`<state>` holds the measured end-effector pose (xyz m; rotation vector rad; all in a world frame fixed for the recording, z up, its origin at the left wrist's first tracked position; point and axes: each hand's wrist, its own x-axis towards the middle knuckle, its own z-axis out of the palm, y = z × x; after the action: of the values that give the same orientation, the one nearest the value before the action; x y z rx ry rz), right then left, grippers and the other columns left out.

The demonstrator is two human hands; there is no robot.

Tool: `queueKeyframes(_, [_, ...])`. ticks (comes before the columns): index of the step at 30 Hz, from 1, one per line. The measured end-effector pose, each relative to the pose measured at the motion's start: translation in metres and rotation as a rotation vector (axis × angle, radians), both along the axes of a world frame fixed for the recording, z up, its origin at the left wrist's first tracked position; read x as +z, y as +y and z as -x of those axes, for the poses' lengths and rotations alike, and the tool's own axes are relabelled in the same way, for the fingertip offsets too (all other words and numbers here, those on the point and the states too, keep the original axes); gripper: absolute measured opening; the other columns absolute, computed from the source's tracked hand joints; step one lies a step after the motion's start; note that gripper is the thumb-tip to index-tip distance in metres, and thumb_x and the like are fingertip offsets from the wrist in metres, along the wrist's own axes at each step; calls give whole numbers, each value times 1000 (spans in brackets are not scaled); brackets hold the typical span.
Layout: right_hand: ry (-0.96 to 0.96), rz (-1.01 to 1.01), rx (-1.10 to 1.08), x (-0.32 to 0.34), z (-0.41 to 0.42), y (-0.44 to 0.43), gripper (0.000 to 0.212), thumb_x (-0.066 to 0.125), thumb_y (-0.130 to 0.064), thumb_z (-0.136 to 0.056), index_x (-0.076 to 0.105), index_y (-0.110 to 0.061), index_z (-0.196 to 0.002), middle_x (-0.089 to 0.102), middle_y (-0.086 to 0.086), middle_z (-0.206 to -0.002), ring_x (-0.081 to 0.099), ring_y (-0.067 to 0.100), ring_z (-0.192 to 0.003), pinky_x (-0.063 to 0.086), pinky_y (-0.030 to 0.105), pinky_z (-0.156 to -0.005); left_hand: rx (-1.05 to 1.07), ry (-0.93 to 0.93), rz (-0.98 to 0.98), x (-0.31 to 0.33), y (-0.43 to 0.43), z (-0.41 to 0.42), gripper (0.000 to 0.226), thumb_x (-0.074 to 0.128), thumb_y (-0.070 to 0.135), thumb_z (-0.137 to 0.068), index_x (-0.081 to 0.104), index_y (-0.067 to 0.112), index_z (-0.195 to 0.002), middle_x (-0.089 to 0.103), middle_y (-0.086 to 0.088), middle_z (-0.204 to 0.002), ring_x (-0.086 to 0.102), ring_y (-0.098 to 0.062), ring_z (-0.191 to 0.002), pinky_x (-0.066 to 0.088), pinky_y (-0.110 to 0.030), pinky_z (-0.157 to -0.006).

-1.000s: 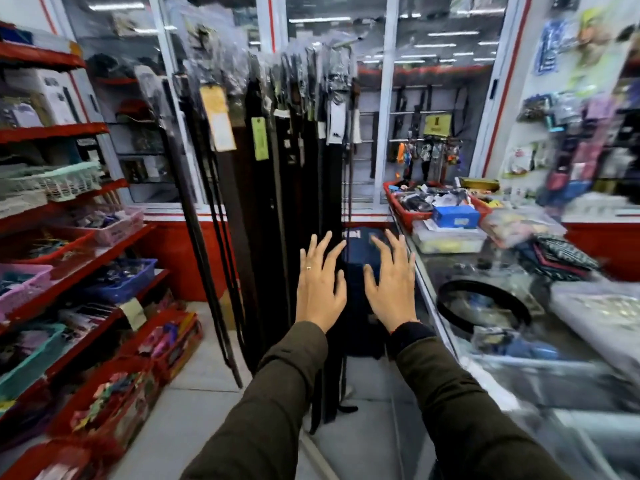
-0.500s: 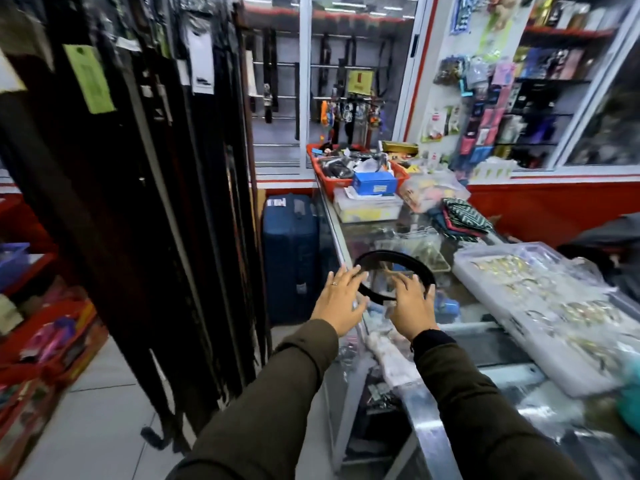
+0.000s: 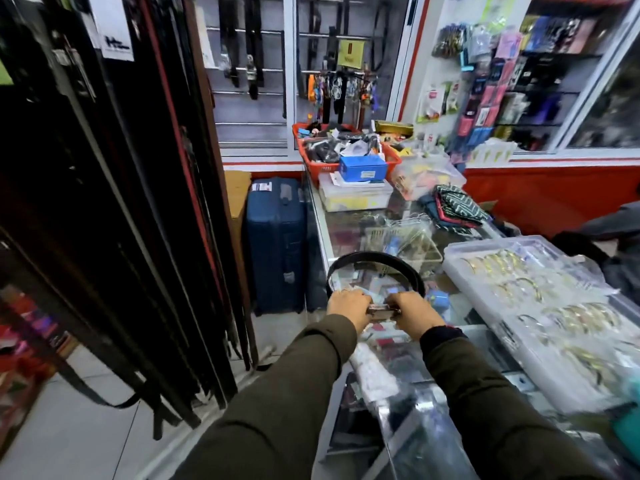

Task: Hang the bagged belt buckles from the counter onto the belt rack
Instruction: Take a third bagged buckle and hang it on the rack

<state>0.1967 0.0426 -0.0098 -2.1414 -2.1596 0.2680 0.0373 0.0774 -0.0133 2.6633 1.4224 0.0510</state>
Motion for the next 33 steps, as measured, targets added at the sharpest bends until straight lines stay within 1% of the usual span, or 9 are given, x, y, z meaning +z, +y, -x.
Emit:
queueKeyframes(8, [133,45,83,10,27,-15,20,68,-11,-86,74,-10,-105,75,12,-102,68,30,-99,43,28,-76,102,-205,-133,-14,-17,47,39,58,28,-91,56,23,-130,55,-3,-132,50,-27,-124,38,-41,-103])
queueKeyframes(11, [241,-22,105,22,50,-19,20,71,-13,-85,75,-5,-103,76,14,-100,69,29,-96,49,33,-80,273,-564,-169,-19,-28,68,58,65,24,-88,42,22,-142,40,-3,-142,47,-22,-121,44,-37,-103])
queueKeyframes(13, [315,-77,128,36,66,-21,13,74,-14,-83,75,-5,-93,75,13,-89,67,27,-86,50,37,-77,470,-977,14,-12,-34,81,62,70,19,-88,39,18,-141,42,-5,-138,53,-18,-108,50,-34,-96])
queueKeyframes(15, [390,-148,136,53,82,-21,12,77,-15,-80,74,-7,-89,73,10,-81,66,25,-79,48,36,-72,613,-1362,278,4,-39,93,45,74,18,-88,49,17,-125,57,-7,-123,63,-24,-99,58,-35,-80])
queueKeyframes(17, [502,-196,135,66,93,-18,18,80,-16,-78,75,-6,-92,76,11,-85,71,24,-83,53,36,-76,617,-1525,472,23,-41,103,18,72,20,-90,60,19,-103,65,-8,-109,67,-26,-94,60,-29,-66])
queueKeyframes(21, [745,-202,97,90,112,-13,39,87,-22,-73,74,-7,-107,78,8,-102,72,17,-98,58,33,-90,537,-1629,545,60,-46,120,27,70,20,-91,65,5,-114,69,-8,-99,66,-15,-82,61,-22,-59])
queueKeyframes(27, [1000,-186,144,123,137,-21,49,87,-30,-73,72,-3,-110,78,13,-101,74,20,-96,58,29,-75,495,-1494,256,109,-56,152,35,70,24,-91,67,2,-118,69,-8,-106,63,-11,-83,53,-15,-54])
queueKeyframes(30, [1017,-250,197,137,151,-32,42,85,-44,-72,78,-10,-96,79,11,-89,74,14,-83,62,28,-70,458,-1515,160,135,-63,165,38,71,24,-91,68,-1,-119,71,-14,-115,66,-16,-96,57,-17,-60])
queueKeyframes(33, [1172,-202,248,154,166,-37,39,83,-25,-78,72,-3,-108,76,15,-97,73,22,-90,64,31,-74,435,-1533,20,164,-72,177,27,73,22,-89,72,3,-108,73,-9,-103,66,-12,-89,57,-18,-71])
